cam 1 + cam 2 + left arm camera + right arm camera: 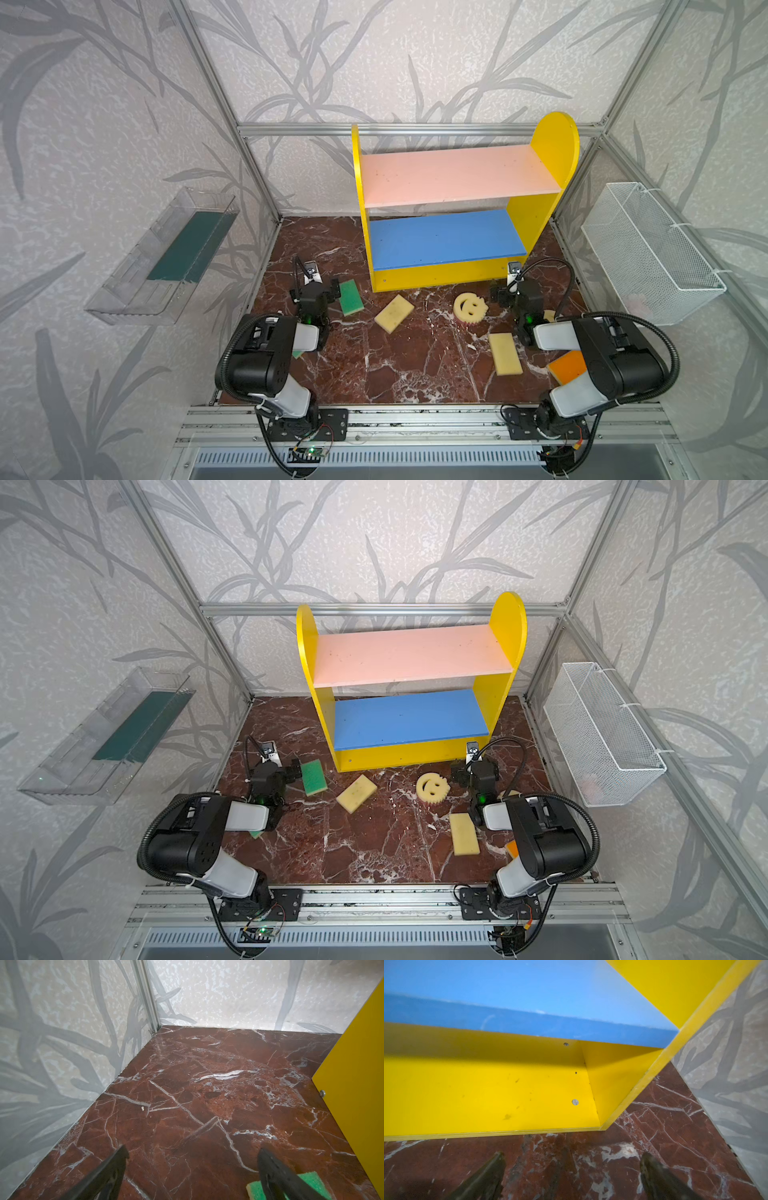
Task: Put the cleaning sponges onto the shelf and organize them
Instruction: 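Raise both arms from rest and move toward the sponges on the floor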
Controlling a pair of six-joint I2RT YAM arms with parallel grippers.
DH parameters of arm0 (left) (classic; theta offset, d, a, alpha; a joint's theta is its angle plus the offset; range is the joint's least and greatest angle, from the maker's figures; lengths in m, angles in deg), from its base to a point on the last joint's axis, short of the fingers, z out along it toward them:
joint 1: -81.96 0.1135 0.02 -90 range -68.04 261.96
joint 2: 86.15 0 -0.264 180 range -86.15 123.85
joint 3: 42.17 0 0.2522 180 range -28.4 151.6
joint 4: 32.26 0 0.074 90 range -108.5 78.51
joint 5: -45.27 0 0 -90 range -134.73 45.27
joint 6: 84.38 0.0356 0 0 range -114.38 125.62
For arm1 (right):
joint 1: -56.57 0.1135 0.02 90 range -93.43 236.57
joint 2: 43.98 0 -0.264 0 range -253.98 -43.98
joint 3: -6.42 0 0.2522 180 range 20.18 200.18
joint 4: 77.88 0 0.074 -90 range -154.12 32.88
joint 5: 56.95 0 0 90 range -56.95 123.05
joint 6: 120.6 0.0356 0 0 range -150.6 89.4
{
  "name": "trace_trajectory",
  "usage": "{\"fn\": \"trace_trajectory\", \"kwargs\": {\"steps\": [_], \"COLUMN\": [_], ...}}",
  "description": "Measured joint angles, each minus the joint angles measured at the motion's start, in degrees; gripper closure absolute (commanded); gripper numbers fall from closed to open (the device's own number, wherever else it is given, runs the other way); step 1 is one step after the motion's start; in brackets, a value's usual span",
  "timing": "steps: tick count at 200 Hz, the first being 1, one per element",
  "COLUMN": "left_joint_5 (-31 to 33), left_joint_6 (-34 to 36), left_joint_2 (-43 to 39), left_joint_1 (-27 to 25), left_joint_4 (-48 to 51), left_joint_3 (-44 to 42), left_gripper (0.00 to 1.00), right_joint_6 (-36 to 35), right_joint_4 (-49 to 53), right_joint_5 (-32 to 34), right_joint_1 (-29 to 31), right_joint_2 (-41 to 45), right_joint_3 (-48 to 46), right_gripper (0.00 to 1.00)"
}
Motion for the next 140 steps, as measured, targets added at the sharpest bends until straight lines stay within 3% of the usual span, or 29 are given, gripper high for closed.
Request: {"fn": "trace_trajectory", "kwargs": {"steps": [140], "left_joint_5": [0.1], "left_joint_6": [0.0], "left_joint_2": [0.0], "left_joint_1": [0.0], "left_joint_4": [0.0], "left_joint_3": [0.0], "left_gripper": [0.01], "right_joint_6": [0.1], "right_joint_4": [0.2], "right_joint_5": [-1.9], "right_joint_1": [-0.6], "right_joint_2": [0.0], "right_joint_3": [0.0], "right_gripper": [0.01]}}
